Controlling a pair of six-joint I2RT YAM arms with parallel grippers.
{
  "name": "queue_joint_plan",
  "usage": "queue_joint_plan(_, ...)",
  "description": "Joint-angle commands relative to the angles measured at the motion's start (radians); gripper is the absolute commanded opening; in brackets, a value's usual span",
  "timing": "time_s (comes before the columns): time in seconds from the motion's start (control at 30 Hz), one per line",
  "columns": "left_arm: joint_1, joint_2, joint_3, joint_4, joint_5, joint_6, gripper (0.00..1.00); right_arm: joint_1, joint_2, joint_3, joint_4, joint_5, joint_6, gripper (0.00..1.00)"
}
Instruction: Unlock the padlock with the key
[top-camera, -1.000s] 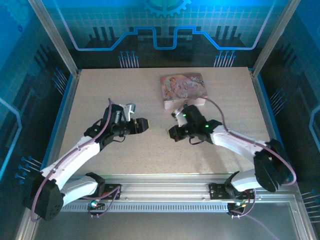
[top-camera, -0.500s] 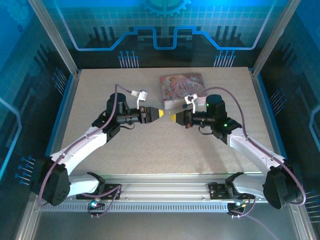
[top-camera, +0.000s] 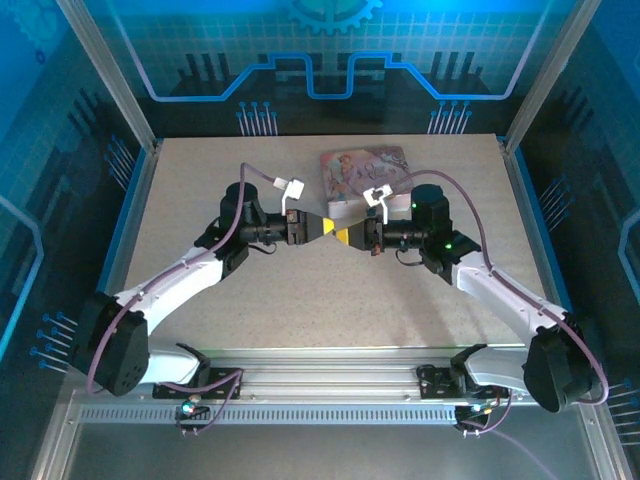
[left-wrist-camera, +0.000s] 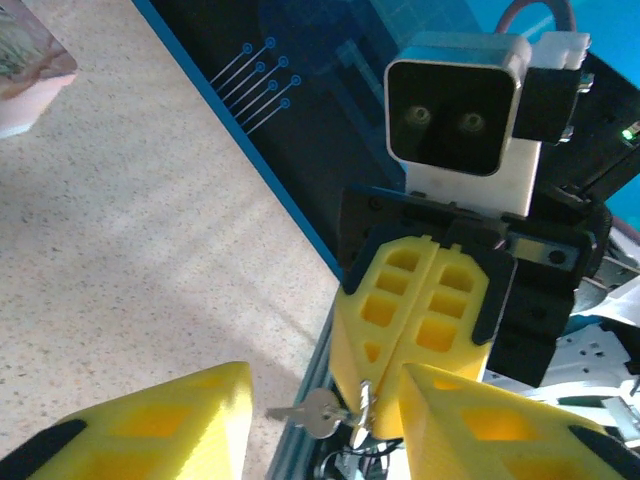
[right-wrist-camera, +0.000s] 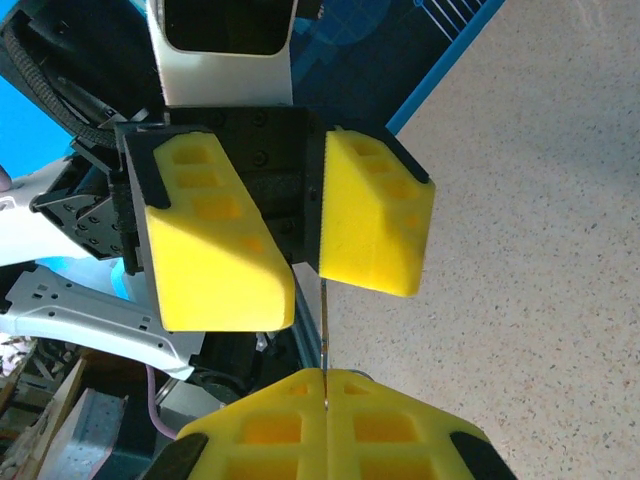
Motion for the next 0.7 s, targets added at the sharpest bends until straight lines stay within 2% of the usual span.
queue_joint_plan(0.0, -0.009, 0.007, 0.033, 0.061, 0.048, -0.007, 0.38, -0.01, 0.009, 0.053, 0.013, -0.038, 0.002, 0.0)
queue_joint_plan(0.1, -0.008, 0.006, 0.032, 0.07, 0.055, -0.018, 0.31, -0.01, 0.013, 0.052, 0.007, -0.04, -0.001, 0.0)
queue_joint_plan(0.23, -0.011, 0.005, 0.035, 0.06, 0.061, -0.023, 0.12, -0.009, 0.013, 0.05, -0.006, -0.026, -0.006, 0.0)
queue_joint_plan(0.37, -0.01, 0.0, 0.03, 0.057, 0.064, -0.024, 0.0, -0.008, 0.022, 0.062, -0.032, -0.021, -0.019, 0.0)
queue_joint_plan(0.5, -0.012, -0.008, 0.037, 0.034, 0.053, -0.023, 0.0, -0.006, 0.028, 0.079, -0.095, 0.011, -0.051, 0.0)
queue_joint_plan(0.53, -0.012, -0.013, 0.041, 0.014, 0.044, -0.015, 0.0, -0.006, 0.022, 0.083, -0.118, 0.033, -0.063, 0.04)
queue_joint_plan(0.6, -0.011, -0.029, 0.055, -0.051, 0.019, 0.022, 0.0, -0.007, 0.004, 0.091, -0.178, 0.089, -0.091, 0.19)
queue_joint_plan(0.67, -0.011, -0.045, 0.074, -0.135, -0.004, 0.07, 0.0, -0.009, -0.019, 0.098, -0.23, 0.141, -0.119, 0.28)
